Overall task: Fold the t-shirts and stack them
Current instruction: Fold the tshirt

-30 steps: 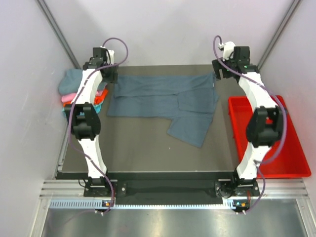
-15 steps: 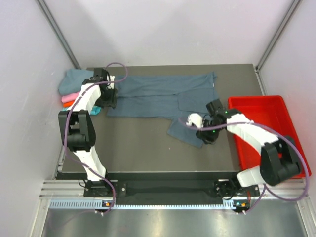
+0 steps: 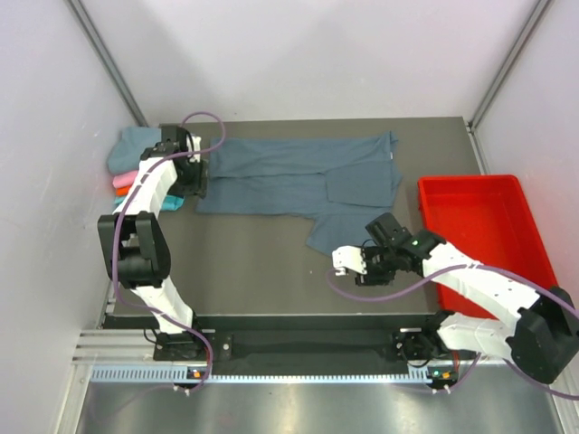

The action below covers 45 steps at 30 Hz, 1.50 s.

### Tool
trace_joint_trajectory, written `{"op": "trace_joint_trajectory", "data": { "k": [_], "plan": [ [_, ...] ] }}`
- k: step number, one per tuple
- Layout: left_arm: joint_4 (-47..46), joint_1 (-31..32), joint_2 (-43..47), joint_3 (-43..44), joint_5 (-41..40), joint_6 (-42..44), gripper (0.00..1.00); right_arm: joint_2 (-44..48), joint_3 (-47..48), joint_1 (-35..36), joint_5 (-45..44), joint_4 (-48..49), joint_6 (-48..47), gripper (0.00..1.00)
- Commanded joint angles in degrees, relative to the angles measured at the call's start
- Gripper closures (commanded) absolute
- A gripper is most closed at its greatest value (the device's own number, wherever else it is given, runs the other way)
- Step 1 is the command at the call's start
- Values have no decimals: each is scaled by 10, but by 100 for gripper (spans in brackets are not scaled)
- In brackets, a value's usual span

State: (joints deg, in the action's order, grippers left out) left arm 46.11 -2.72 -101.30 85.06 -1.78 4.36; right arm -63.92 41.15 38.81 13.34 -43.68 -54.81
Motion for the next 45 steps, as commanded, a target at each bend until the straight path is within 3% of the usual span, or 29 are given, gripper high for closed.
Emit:
{"op": "trace_joint_trajectory", "data": {
  "k": [1,30,33,45],
  "plan": [
    [-17,-4,22,19,5,-10,36,-18,2,14,-2,44,3,50],
    [-16,-30,15,21,9,-21,36,-154,-11,4,-35,140,-33,61],
    [-14,-32,16,20,8,-20,36,-161,-10,3,-37,142,-33,65],
    [-2,-40,27,11,15,-25,36,-147,0,0,-76,155,-21,99]
  ]
}}
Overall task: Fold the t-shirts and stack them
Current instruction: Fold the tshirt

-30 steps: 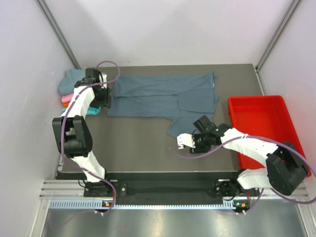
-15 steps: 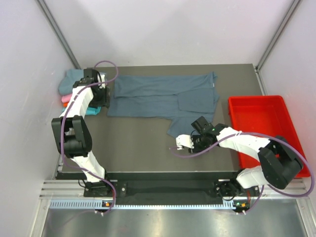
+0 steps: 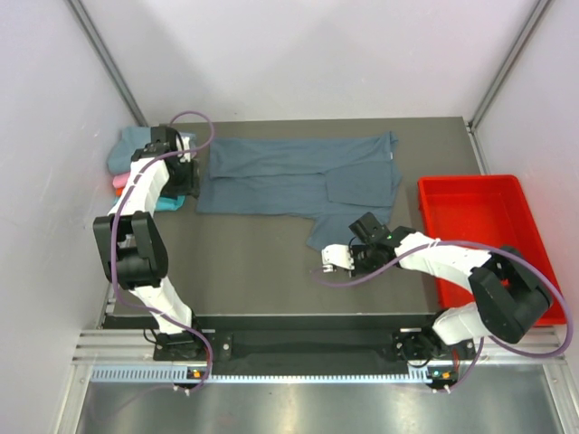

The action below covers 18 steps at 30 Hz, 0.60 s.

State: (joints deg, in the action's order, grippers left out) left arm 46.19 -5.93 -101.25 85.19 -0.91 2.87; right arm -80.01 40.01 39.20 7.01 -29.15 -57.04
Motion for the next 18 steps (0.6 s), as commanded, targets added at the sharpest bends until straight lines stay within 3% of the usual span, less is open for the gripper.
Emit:
{"op": "trace_joint_trajectory", "data": {
  "k": [1,8,18],
  "plan": [
    [3,-14,27,7,26,-15,36,20,16,-4,-16,5,4,100],
    [6,-25,20,-46,67,-28,35,48,88,-12,-36,-11,29,100],
    [9,-35,-54,-1,99,-44,42,33,121,-12,-47,0,49,100]
  ]
}}
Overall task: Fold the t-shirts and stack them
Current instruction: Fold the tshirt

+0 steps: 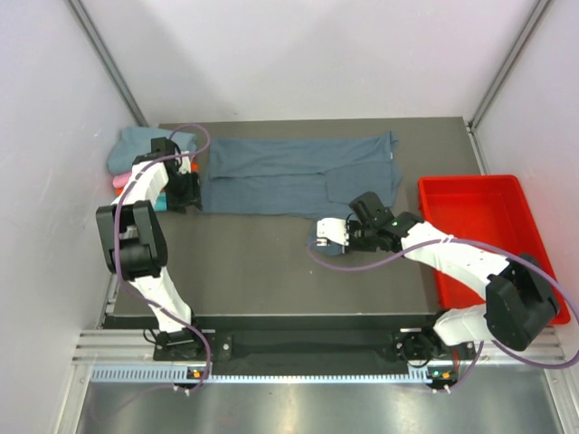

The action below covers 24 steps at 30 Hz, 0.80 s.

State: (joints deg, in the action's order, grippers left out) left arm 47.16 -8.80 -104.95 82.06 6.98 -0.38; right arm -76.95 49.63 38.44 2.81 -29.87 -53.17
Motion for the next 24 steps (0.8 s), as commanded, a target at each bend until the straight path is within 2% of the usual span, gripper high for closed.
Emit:
{"op": "trace_joint_trajectory", "data": {
  "k": [1,17,24],
  "plan": [
    [-3,-8,-23,33,19,-10,42,0,27,-6,-5,8,10,100],
    [-2,-11,-133,114,8,-1,51,-12,35,-34,-8,14,13,100],
    [3,-11,-141,116,16,9,54,-18,35,-42,-11,23,19,100]
  ]
}}
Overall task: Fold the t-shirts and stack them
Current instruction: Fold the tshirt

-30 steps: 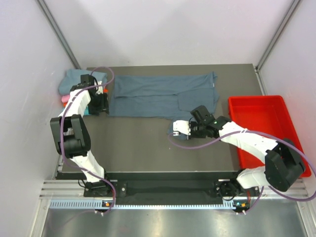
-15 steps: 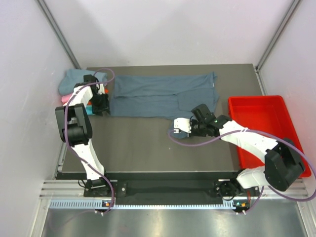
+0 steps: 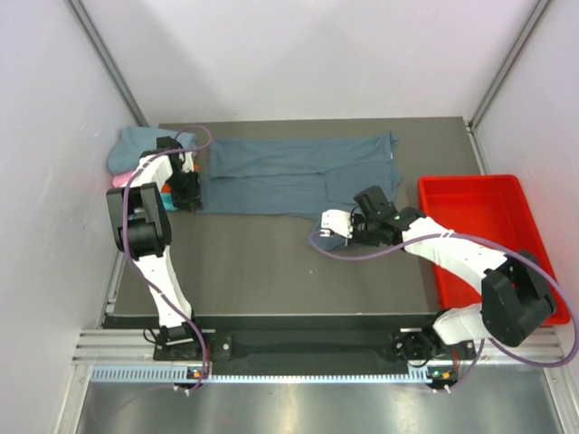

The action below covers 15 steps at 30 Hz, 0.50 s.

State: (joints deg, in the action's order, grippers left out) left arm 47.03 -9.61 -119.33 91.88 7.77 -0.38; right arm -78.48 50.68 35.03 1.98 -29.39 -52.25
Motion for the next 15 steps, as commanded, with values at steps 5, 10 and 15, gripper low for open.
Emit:
{"op": "trace_joint_trajectory", "data": {
  "k": [5,10,15],
  "plan": [
    [7,-3,-1,16,25,12,58,-10,29,-12,-5,21,19,100],
    [11,-3,1,8,38,15,70,-6,27,-16,-11,26,22,100],
    [13,-3,13,-6,53,16,79,-4,27,-22,-15,28,32,100]
  ]
}}
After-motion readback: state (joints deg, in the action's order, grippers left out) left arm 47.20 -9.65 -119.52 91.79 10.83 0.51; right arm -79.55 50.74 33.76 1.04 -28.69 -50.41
